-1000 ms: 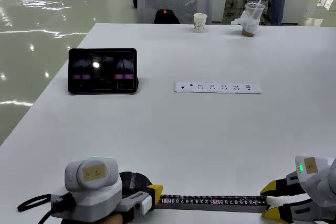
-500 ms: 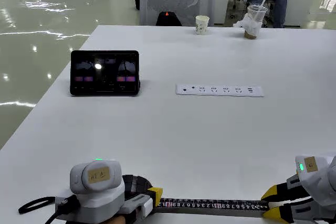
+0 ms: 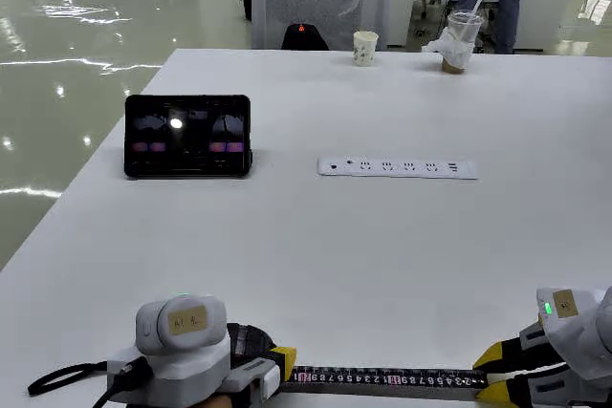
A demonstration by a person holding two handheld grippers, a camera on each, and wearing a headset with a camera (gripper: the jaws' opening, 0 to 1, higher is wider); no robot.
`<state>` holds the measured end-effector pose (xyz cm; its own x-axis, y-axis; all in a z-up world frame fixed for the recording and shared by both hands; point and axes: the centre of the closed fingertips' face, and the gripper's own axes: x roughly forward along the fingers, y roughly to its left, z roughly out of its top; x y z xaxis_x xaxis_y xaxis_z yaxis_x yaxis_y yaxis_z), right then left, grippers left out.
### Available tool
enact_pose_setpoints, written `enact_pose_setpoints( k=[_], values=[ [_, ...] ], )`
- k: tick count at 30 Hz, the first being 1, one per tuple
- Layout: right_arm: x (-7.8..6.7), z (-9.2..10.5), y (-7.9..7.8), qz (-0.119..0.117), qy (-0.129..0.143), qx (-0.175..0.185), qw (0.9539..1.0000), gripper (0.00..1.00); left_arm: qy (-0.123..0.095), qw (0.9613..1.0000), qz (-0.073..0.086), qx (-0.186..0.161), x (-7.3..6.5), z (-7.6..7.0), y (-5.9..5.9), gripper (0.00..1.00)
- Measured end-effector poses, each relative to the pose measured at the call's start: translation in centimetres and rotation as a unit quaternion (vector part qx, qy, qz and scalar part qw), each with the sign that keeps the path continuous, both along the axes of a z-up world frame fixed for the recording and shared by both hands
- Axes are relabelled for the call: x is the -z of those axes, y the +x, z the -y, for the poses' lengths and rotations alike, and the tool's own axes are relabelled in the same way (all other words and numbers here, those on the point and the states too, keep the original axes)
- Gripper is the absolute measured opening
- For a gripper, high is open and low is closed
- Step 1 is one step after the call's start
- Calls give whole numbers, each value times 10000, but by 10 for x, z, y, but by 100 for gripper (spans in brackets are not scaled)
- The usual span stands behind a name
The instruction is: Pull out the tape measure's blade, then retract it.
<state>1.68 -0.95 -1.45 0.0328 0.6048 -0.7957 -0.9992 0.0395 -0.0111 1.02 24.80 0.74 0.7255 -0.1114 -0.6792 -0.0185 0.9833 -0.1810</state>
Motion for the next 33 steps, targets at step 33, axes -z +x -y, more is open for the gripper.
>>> enact_pose_setpoints(
  k=[33],
  values=[
    [-1, 1, 0, -58, 36, 55, 10000, 10, 116, 9998, -66, 142, 0, 0, -2, 62]
  ],
)
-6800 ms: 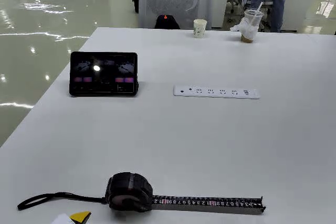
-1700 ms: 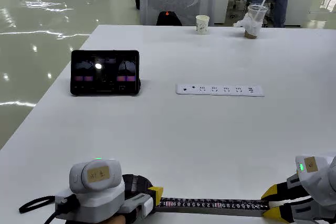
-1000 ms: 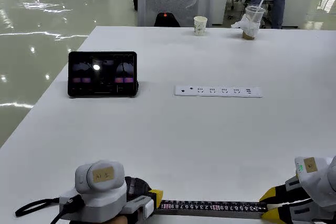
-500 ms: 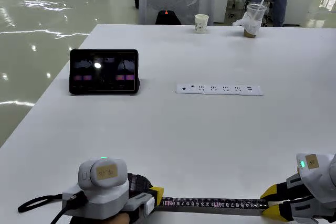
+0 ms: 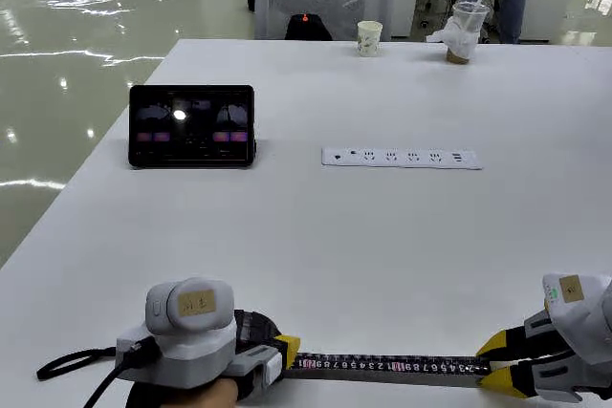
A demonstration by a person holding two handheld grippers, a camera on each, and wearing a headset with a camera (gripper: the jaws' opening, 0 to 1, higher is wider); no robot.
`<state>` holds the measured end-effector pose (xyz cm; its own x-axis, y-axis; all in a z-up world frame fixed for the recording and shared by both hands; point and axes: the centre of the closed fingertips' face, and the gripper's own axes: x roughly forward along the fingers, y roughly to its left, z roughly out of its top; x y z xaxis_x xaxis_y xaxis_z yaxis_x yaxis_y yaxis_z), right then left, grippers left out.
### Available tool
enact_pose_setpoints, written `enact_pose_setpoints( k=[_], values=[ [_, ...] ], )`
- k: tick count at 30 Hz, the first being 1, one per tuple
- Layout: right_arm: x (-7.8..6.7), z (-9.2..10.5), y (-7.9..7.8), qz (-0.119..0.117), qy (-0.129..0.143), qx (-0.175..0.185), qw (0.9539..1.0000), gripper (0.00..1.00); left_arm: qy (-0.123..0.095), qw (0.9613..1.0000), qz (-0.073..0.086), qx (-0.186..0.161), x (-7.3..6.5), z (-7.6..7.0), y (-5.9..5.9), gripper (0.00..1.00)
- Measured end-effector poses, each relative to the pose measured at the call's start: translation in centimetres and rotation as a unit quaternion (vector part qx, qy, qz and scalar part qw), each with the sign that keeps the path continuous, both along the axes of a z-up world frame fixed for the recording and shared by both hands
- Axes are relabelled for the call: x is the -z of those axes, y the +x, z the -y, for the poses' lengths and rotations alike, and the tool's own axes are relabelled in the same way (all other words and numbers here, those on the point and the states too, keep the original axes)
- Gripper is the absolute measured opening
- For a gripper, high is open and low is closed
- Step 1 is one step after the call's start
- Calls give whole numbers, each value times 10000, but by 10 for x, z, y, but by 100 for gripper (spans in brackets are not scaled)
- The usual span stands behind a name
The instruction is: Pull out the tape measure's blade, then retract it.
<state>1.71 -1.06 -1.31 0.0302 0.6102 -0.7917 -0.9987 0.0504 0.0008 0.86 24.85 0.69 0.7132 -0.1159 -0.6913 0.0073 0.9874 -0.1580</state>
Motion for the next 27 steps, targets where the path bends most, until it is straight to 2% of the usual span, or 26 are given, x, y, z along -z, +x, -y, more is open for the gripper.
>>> enact_pose_setpoints(
  k=[19, 27],
  values=[
    [0, 0, 0, 45, -43, 3, 10000, 10, -22, 10000, 7, -64, 0, -1, 0, 62],
    [0, -9, -4, 66, -8, -47, 10000, 10, -26, 10000, 8, -81, 0, -1, 1, 62]
  ],
)
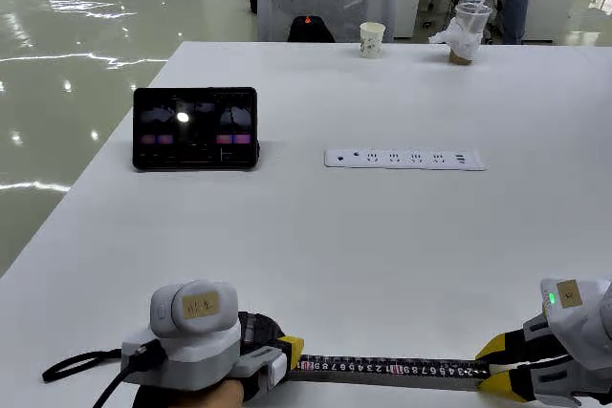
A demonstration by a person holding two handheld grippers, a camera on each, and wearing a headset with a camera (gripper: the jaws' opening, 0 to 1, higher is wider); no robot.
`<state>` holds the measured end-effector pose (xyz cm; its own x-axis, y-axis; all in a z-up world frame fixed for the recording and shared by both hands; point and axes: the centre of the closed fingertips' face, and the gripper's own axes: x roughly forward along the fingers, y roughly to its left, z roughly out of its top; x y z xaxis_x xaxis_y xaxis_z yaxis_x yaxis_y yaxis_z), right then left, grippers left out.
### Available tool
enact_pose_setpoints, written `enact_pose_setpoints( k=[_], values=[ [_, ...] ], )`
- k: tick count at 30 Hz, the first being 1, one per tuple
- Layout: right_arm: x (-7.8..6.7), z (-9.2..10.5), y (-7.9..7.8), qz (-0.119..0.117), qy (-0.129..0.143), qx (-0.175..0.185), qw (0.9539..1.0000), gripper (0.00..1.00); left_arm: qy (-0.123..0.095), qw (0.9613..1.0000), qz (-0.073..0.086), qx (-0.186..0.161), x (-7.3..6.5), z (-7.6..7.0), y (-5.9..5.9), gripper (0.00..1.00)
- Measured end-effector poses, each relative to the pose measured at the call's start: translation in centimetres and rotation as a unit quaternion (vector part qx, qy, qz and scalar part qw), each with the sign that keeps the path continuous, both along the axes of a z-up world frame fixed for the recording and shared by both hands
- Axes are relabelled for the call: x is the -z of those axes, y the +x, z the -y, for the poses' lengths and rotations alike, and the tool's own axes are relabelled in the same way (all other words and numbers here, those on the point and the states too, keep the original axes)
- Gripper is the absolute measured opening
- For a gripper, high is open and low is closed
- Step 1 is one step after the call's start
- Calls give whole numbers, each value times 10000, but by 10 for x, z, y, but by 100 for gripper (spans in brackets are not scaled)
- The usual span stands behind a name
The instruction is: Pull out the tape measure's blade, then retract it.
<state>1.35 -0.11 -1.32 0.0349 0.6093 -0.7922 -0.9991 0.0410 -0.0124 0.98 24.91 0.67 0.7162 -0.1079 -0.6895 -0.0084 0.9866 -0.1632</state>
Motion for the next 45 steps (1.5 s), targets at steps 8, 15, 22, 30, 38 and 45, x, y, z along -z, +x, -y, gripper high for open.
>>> enact_pose_setpoints(
  k=[8, 15, 22, 30, 38, 45],
  values=[
    [0, -6, -1, -4, 28, -8, 10000, 10, -16, 10000, 1, 0, 0, 1, 0, 62],
    [0, -10, -1, -1, 48, -9, 10000, 10, -19, 10000, -13, -6, -1, 0, 0, 62],
    [0, -17, -1, -5, 107, -2, 9999, 10, -19, 10000, -19, -12, -1, 0, 0, 62],
    [-1, -24, -3, -26, 135, -7, 9999, 10, -25, 10000, -20, -15, 0, 0, 0, 62],
    [-1, -32, -5, -24, 150, -6, 9999, 10, -29, 10000, -27, -9, 0, 0, 0, 62],
    [-1, -47, -8, -40, 227, -42, 9997, 10, -35, 10000, -33, 1, 0, 0, -1, 62]
  ],
)
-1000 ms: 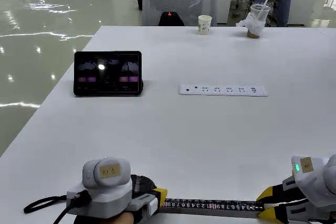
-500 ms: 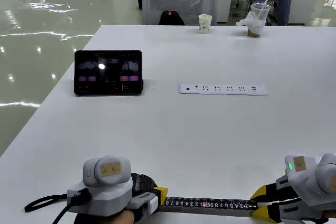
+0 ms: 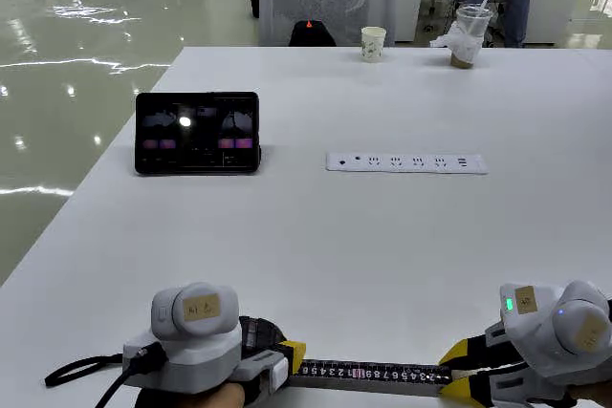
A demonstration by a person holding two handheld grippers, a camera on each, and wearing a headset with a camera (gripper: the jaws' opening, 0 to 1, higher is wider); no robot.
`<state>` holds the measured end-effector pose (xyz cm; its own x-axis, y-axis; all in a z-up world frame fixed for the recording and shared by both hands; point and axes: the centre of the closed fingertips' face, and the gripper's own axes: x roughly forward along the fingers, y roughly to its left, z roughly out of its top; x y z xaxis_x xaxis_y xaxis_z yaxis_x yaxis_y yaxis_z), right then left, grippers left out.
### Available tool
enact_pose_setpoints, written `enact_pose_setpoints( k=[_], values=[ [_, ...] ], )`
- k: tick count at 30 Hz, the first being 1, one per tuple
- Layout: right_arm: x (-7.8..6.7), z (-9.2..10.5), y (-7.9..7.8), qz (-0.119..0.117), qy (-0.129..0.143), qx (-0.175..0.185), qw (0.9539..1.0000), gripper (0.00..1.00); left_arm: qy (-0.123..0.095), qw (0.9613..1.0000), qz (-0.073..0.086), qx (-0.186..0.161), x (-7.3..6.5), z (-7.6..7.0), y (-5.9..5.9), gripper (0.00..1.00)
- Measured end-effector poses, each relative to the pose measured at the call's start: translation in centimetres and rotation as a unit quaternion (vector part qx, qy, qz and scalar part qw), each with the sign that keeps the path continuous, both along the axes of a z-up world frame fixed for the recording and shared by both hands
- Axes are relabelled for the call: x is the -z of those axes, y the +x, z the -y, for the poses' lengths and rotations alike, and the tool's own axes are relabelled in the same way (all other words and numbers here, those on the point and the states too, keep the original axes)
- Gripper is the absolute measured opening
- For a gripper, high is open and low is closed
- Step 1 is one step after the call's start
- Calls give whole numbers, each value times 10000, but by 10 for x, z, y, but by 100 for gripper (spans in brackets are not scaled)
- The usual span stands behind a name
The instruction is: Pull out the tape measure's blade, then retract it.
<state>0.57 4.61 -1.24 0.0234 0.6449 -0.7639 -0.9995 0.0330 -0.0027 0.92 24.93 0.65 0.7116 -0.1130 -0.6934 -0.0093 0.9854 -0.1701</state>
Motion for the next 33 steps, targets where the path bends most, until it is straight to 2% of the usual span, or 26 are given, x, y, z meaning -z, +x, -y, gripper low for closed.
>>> enact_pose_setpoints(
  k=[13, 33],
  values=[
    [1, -3, 3, 58, -35, 5, 10000, 11, -30, 10000, -7, -40, 0, 0, -1, 62],
    [1, -22, 2, 69, 6, -83, 9999, 11, -71, 9999, -18, -89, 0, -1, 1, 62]
  ],
)
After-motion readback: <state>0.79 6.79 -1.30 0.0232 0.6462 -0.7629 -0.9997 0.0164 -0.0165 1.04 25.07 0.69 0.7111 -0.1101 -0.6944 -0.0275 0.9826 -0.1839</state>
